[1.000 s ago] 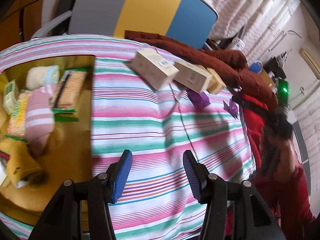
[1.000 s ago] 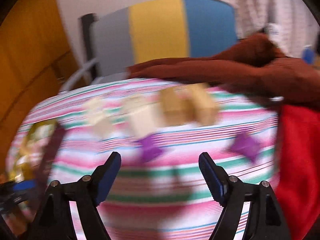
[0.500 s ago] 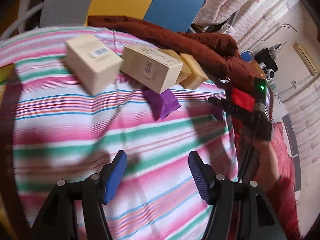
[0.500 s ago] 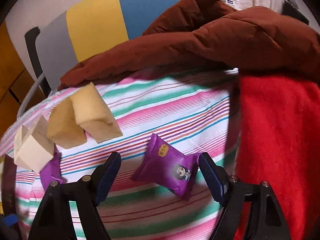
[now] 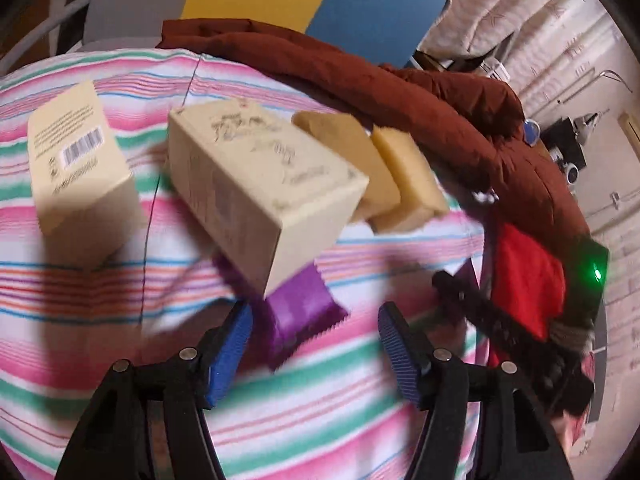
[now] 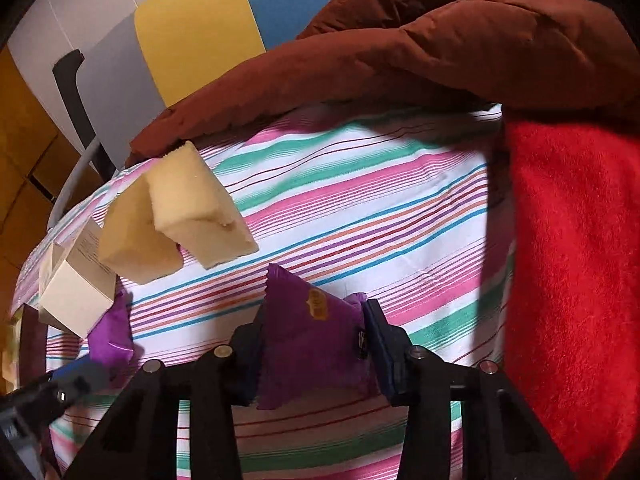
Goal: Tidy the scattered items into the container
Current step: 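Grasp a purple snack packet with the right tool while the left tool grasps another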
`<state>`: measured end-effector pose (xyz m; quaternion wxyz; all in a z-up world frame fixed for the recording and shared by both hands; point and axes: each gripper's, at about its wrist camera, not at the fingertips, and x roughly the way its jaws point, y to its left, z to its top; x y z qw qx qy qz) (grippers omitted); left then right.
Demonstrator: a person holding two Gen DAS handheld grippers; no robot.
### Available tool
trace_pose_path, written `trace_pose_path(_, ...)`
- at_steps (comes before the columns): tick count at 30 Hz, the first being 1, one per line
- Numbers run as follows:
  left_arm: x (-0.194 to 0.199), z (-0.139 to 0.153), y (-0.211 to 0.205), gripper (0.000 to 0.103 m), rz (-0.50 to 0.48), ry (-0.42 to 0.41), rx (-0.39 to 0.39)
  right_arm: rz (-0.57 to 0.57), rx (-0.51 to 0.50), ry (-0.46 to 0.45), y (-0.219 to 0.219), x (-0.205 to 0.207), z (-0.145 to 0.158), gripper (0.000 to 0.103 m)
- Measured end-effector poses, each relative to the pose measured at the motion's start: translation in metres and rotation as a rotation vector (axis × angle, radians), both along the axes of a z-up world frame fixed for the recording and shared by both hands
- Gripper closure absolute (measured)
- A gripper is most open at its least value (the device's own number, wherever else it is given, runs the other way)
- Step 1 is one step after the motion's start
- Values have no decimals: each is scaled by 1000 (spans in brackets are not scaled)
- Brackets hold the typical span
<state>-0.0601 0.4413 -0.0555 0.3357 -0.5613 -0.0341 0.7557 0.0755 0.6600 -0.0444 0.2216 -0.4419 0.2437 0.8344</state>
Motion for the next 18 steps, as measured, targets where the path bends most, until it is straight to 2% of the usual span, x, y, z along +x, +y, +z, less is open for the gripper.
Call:
trace_pose_path(3,-3,-6,10,37,2,25,-50,11,9,2,-3,1,2,59)
trace_pose_path(5,-3,-7,11,40,-12,68,-48,15,22,-1,-4,-1,3,59)
trace_pose_path(7,-3,-8,10,57,-19,92,-68,22,25,-3,-4,-3,1,60)
trace_pose_path(10,-4,-9,0,63,-66,107,-58,27,25,2,-3,-4,1,60)
trace_pose_path(18,18,-6,-48,64,-104,103,-25,37,17,23,-3,-4,2,63)
